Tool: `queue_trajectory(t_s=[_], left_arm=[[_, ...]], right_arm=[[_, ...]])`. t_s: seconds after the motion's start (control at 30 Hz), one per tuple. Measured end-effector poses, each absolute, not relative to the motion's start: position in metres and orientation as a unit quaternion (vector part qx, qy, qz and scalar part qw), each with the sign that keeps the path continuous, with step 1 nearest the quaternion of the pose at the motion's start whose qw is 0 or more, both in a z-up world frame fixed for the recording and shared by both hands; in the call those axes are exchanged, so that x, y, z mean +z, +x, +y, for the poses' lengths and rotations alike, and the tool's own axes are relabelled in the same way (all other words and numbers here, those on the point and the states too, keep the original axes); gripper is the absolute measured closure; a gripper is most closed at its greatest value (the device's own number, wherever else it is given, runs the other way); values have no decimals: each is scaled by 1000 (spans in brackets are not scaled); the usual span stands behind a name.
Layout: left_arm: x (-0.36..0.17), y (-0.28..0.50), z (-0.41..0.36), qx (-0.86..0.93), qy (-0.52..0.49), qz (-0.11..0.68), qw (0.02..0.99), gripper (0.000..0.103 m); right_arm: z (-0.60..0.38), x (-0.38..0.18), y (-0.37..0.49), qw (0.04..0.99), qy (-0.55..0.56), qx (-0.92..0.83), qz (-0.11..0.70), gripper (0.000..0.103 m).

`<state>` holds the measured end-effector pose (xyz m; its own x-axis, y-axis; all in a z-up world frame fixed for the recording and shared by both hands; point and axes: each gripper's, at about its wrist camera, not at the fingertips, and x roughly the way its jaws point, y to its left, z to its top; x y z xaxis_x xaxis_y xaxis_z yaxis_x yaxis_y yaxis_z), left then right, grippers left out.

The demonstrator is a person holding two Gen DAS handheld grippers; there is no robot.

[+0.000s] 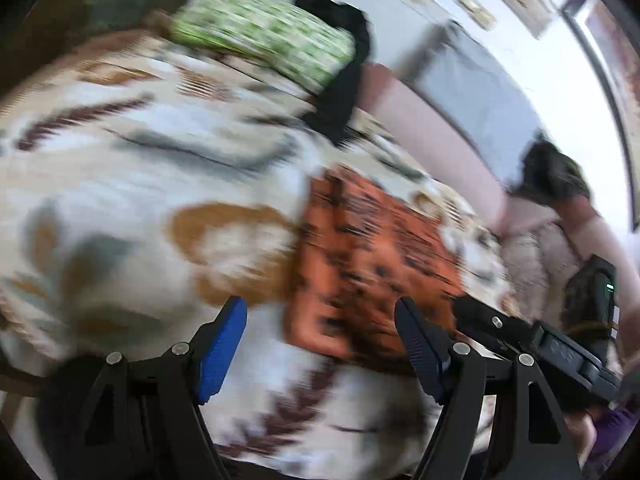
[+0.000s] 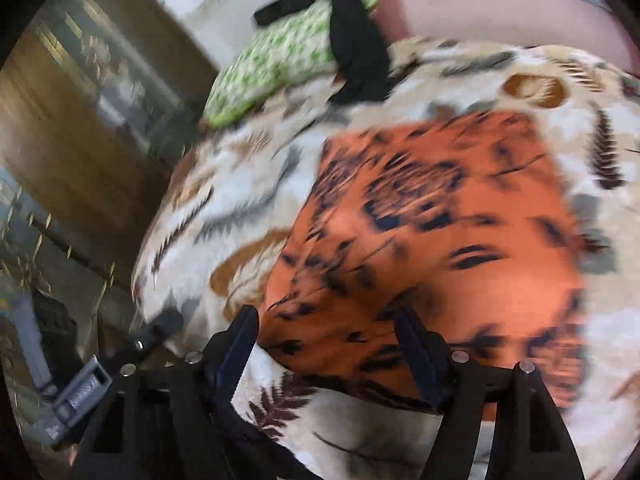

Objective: Fold small clothes

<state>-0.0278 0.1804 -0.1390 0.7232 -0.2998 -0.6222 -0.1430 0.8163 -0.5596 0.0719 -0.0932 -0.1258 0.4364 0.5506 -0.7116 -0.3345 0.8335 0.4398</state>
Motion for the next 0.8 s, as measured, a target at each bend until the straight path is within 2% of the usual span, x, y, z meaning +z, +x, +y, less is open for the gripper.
queue_trajectory(t_s=[0.17, 0.3, 0.33, 0.43, 0.5, 0.67, 0.8], left_arm=[[-143, -14, 138, -93, -291, 397, 866, 26], [-153, 8, 135, -90, -317, 412, 850, 29], [-155, 13, 137, -96, -330, 408, 846, 43], [-169, 28, 150, -88, -379, 427, 817, 70], [-180, 29, 160, -66, -405, 441, 798, 82], [-176, 19, 157, -66, -372, 423, 824, 85], [-175, 21, 151, -64, -347, 419, 837, 84]], right_arm=[[-132, -126, 75, 845, 156, 231, 457, 27], [-137, -137, 86, 837, 171, 234, 463, 27], [-136, -139, 86, 836, 172, 237, 463, 27], [-139, -141, 84, 833, 175, 244, 464, 27], [-139, -142, 86, 830, 177, 247, 468, 27], [-133, -127, 99, 827, 150, 253, 480, 27], [-78, -98, 144, 816, 62, 262, 512, 24]])
